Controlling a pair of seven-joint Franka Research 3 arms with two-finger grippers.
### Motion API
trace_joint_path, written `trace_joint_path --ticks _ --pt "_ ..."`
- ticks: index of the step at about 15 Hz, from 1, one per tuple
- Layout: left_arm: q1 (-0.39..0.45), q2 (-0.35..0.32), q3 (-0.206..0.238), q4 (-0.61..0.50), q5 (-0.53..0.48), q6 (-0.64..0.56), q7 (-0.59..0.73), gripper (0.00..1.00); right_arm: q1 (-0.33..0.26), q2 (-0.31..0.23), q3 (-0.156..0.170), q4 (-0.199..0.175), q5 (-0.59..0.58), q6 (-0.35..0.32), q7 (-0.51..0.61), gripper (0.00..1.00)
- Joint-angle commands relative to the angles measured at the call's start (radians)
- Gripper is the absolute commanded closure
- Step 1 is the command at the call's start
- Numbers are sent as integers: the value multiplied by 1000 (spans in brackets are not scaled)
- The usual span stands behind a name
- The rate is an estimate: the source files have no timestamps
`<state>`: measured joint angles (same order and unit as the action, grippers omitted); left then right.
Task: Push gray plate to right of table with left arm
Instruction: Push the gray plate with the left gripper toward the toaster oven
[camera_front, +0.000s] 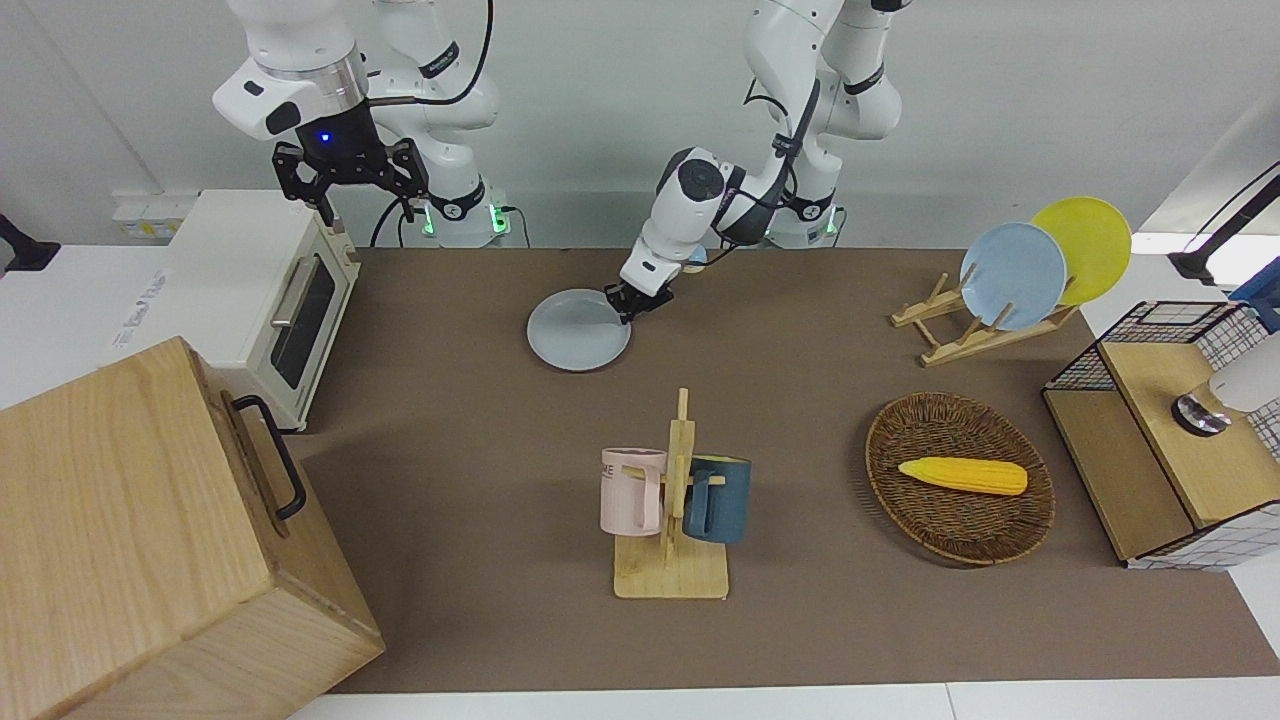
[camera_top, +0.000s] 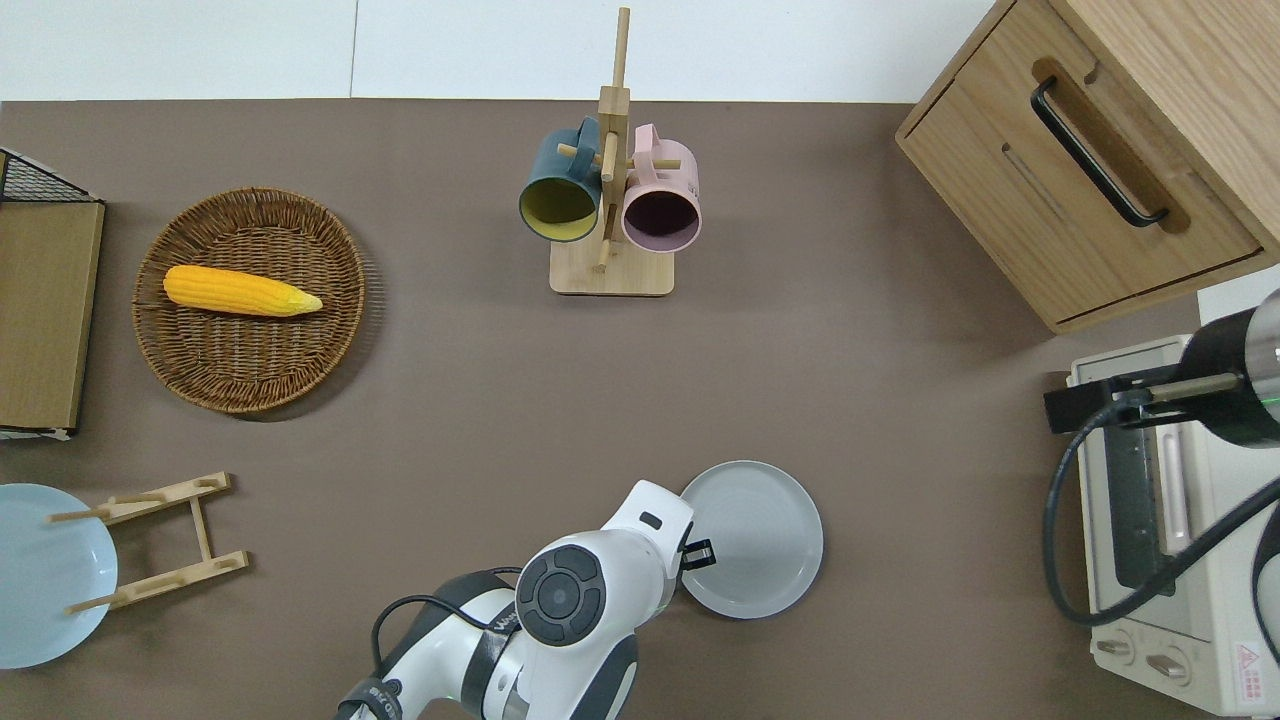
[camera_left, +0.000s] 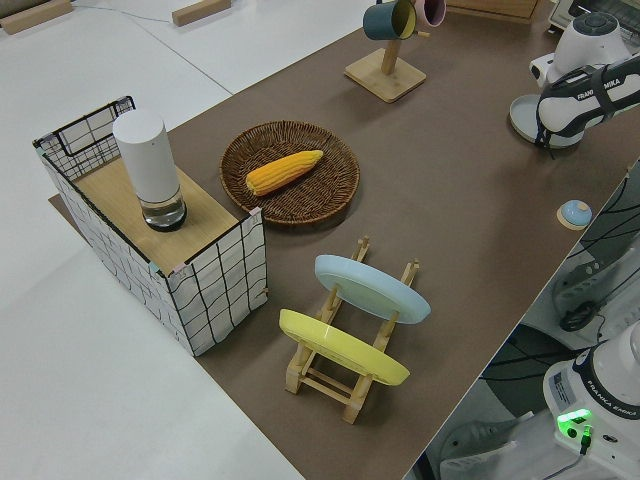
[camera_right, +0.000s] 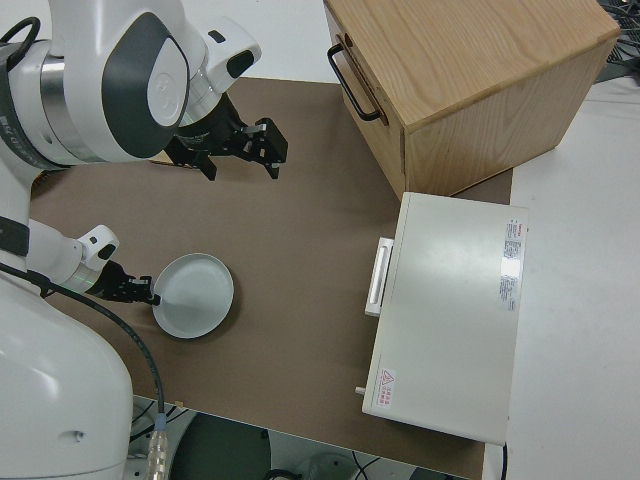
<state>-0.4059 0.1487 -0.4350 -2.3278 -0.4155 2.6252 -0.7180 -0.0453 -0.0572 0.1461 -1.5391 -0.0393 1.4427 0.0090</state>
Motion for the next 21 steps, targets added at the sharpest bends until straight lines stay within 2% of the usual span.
trace_joint_path --ticks 1,7,8,10,11,14,15,16,18,21 --pt "-54 66 25 42 -17 29 -44 1000 -7 -7 3 -4 1 -7 -15 5" --pt "-60 78 25 62 -17 29 -70 988 -7 -7 3 -4 1 -7 -15 5" --pt "-60 78 25 64 -16 29 -73 932 -7 -7 3 -4 1 -7 -15 5" --pt "-60 78 25 71 -17 29 -74 636 -7 -7 3 -4 2 -7 -15 5" --pt "-60 78 25 71 -17 29 -73 552 -7 -7 3 -4 1 -7 -15 5" --pt "-59 65 25 71 -16 16 -103 146 -7 -7 3 -4 1 -7 -15 5" --pt "-57 62 25 71 -17 13 -103 72 -7 -7 3 -4 1 -7 -15 5" --pt "-56 54 25 71 -16 10 -103 30 -7 -7 3 -4 1 -7 -15 5" --pt "-50 28 27 71 -16 -31 -100 15 -7 -7 3 -4 1 -7 -15 5" --pt "-22 -29 81 76 -2 -143 -52 13 -7 -7 3 -4 1 -7 -15 5"
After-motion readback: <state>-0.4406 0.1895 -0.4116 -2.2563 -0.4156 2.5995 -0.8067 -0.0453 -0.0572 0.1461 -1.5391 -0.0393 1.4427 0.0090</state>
